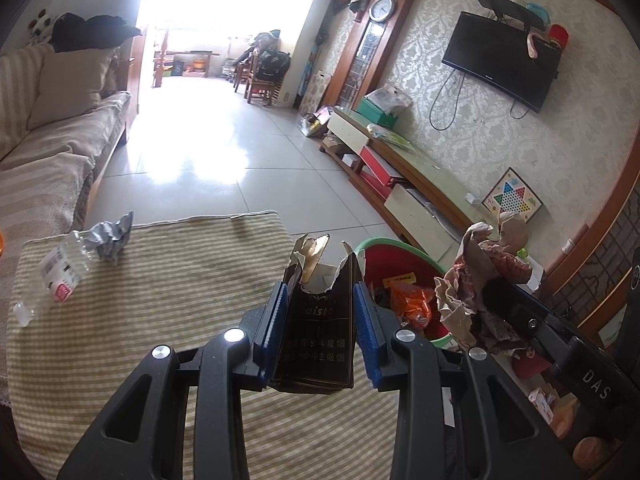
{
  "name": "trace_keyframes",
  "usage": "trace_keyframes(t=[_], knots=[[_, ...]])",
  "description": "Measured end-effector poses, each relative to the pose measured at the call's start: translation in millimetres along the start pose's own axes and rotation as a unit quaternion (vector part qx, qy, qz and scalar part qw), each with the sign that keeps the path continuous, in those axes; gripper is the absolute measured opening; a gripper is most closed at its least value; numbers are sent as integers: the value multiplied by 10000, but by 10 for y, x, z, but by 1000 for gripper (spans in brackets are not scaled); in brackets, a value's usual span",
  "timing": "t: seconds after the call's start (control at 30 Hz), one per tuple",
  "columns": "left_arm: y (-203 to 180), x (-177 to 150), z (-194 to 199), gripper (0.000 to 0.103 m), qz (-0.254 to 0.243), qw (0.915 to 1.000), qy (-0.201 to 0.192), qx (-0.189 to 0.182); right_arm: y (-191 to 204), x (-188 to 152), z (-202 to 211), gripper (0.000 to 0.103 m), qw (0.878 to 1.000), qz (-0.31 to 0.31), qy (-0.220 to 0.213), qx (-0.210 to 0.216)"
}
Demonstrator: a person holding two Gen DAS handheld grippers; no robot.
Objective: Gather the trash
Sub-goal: 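Carry the brown package and paper bundle over the red bucket with both tools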
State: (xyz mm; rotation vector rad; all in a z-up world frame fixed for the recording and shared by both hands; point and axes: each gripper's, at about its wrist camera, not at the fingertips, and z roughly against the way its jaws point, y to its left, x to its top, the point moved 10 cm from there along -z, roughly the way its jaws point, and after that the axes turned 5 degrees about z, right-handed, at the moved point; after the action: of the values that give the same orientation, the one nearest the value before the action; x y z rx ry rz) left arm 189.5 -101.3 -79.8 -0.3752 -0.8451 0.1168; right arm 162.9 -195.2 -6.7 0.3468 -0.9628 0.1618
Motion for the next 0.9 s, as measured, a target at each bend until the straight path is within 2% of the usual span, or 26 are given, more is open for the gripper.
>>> trace_keyframes(t=[0.9], knots=[[-939,-18,-784,32,-577,9954,510,-563,-1222,-35,-16,34,9938,-806,-115,-754]])
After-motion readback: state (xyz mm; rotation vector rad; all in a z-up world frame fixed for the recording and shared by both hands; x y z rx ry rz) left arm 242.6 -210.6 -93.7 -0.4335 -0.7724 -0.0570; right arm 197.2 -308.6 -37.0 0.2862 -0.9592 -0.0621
